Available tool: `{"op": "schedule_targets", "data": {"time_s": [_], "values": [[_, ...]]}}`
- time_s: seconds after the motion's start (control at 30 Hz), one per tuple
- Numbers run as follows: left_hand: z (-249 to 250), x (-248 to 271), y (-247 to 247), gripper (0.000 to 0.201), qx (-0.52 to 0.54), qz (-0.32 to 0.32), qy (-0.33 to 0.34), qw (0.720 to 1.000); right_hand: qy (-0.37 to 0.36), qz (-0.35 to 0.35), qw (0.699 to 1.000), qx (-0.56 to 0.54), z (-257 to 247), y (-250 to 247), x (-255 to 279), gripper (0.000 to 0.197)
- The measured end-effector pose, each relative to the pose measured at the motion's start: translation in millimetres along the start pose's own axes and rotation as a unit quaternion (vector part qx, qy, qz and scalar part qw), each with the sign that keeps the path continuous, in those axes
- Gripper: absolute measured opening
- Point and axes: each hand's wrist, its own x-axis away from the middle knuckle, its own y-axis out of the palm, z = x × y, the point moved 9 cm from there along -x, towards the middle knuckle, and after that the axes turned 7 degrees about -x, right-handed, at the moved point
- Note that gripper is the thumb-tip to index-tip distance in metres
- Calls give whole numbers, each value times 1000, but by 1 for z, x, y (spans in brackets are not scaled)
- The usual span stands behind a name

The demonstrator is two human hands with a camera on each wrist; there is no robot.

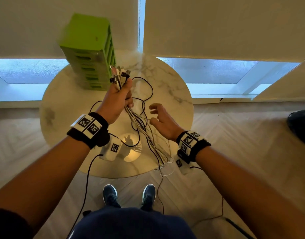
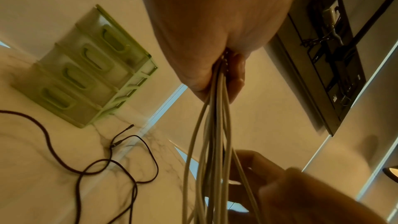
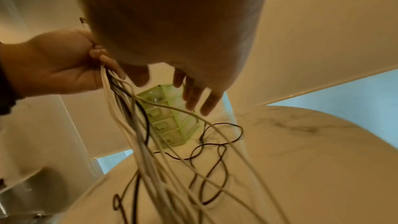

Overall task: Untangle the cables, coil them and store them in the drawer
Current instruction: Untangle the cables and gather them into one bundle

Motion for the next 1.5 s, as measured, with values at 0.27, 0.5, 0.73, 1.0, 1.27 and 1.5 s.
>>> {"op": "schedule_targets", "data": {"time_s": [0.27, 0.5, 0.73, 1.0, 1.27, 1.5], "values": [[-1, -4, -73, 36, -6, 18, -22, 1000, 36, -250, 963, 95, -17, 126, -7, 36], [-27, -22, -106, 32, -13, 39, -49, 998, 133, -146, 980, -3, -29, 86, -57, 65], [-63, -59, -99, 27, -23, 55, -72, 996, 97, -131, 962, 217, 11, 49, -154, 36], [-115, -104, -96, 26, -46, 76, -115, 989, 65, -89, 964, 242, 33, 74, -284, 37], [-144, -118, -98, 25, -32, 114, -141, 983, 170, -50, 934, 309, 80, 77, -328, 38], [-150, -115, -105, 19, -28, 158, -147, 976, 111, -47, 943, 312, 70, 59, -314, 32]]}}
